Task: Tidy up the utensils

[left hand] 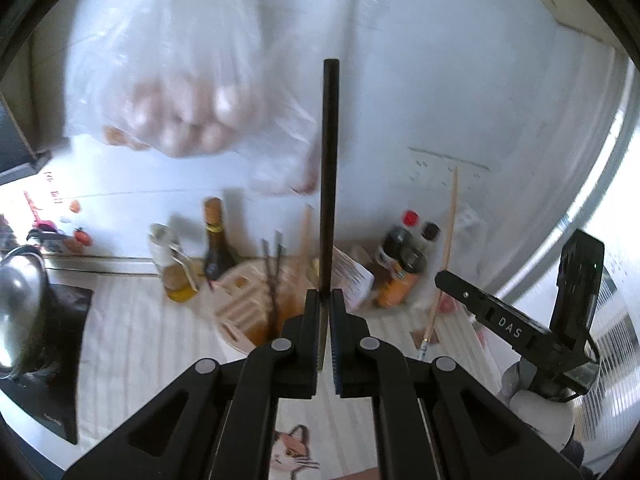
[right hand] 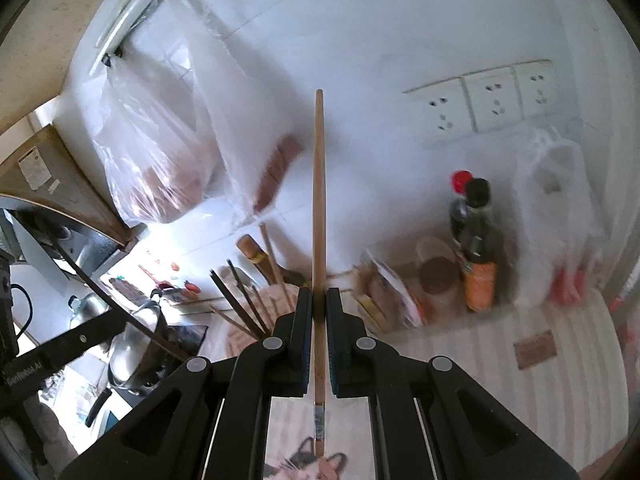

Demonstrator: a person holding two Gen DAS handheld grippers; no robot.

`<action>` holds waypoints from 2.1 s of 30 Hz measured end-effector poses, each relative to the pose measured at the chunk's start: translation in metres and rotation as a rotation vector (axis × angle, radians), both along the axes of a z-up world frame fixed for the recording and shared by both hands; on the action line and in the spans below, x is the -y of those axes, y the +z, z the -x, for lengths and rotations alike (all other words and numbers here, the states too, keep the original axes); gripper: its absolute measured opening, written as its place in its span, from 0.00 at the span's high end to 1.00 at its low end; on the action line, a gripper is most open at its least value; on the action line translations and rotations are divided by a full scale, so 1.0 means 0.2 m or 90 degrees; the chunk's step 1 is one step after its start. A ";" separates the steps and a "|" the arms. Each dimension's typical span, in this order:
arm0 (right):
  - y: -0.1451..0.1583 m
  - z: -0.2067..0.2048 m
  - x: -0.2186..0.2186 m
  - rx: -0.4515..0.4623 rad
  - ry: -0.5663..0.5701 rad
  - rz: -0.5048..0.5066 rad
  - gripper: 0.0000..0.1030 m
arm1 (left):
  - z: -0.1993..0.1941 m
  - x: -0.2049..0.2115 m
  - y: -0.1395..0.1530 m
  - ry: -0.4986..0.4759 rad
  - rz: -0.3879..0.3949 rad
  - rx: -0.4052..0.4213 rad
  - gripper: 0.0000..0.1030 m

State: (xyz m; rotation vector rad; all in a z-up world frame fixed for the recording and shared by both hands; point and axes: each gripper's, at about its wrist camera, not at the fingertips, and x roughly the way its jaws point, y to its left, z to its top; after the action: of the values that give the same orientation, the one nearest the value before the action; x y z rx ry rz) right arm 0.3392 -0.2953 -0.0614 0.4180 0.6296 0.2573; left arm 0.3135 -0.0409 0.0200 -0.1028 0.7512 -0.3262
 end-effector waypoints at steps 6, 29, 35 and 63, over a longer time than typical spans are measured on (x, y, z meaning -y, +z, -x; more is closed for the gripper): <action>0.01 -0.13 -0.13 0.033 0.019 -0.011 0.93 | -0.06 -0.09 0.03 0.042 -0.006 0.010 0.98; -0.22 -0.37 -0.53 0.129 0.038 0.025 0.93 | -0.33 -0.19 -0.19 0.081 -0.012 -0.043 0.98; -0.26 -0.36 -0.55 0.137 0.037 0.041 0.93 | -0.36 -0.20 -0.26 0.073 0.000 -0.069 0.98; -0.25 0.00 -0.59 0.079 0.054 0.125 0.10 | -0.07 -0.90 -0.61 0.376 -0.083 -0.101 0.00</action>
State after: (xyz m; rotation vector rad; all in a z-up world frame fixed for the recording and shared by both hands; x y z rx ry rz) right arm 0.3402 -0.1769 -0.1114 0.1855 0.5455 0.2963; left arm 0.3270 0.1385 -0.1013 -0.2231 0.8604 0.2954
